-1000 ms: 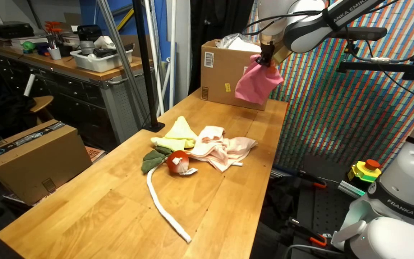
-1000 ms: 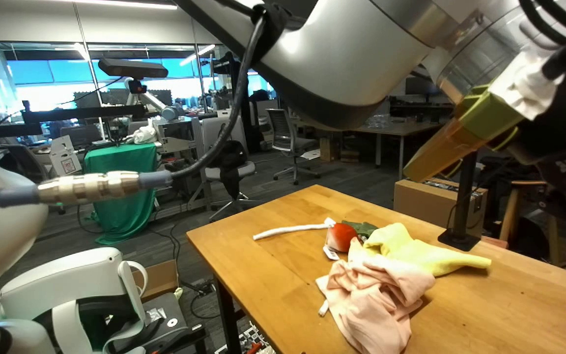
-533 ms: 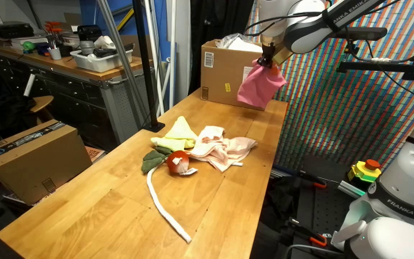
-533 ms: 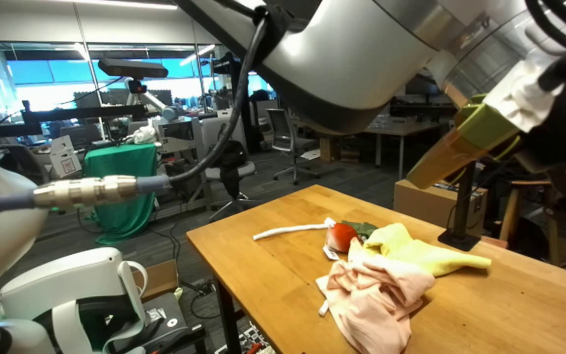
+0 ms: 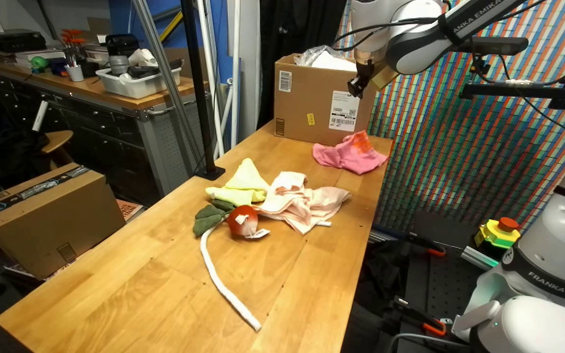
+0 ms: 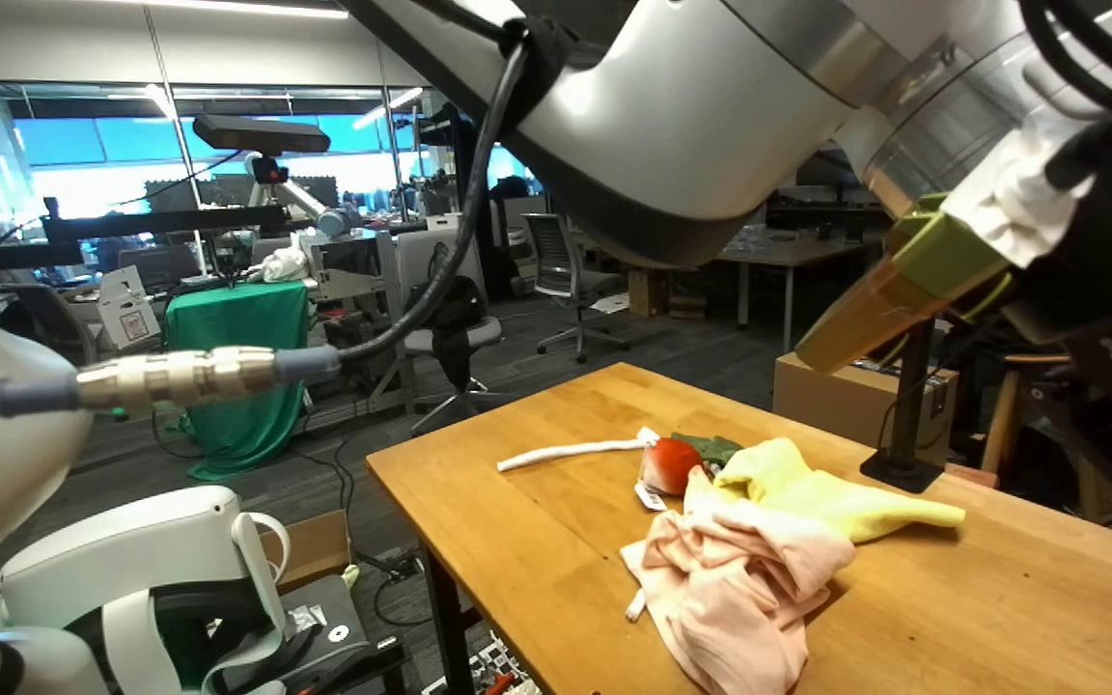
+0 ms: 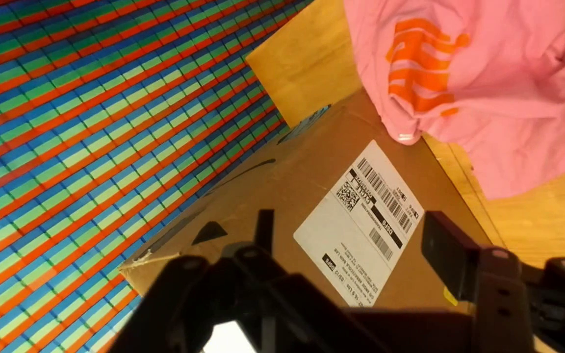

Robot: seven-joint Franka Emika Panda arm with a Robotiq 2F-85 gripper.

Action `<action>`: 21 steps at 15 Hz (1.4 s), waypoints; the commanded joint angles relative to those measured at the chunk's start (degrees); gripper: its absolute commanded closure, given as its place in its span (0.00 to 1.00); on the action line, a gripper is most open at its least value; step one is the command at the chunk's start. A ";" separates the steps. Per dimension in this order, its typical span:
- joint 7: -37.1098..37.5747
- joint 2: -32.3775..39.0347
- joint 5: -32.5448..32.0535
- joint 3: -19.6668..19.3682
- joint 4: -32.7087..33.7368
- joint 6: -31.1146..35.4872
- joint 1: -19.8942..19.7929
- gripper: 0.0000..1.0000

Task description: Spread the clothes and the objects across on the table

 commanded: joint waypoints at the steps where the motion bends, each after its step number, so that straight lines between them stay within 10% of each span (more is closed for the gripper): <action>1: -6.29 0.34 6.12 0.32 0.06 -0.60 1.96 0.00; 21: -49.34 2.07 43.72 9.66 -1.58 0.17 14.03 0.00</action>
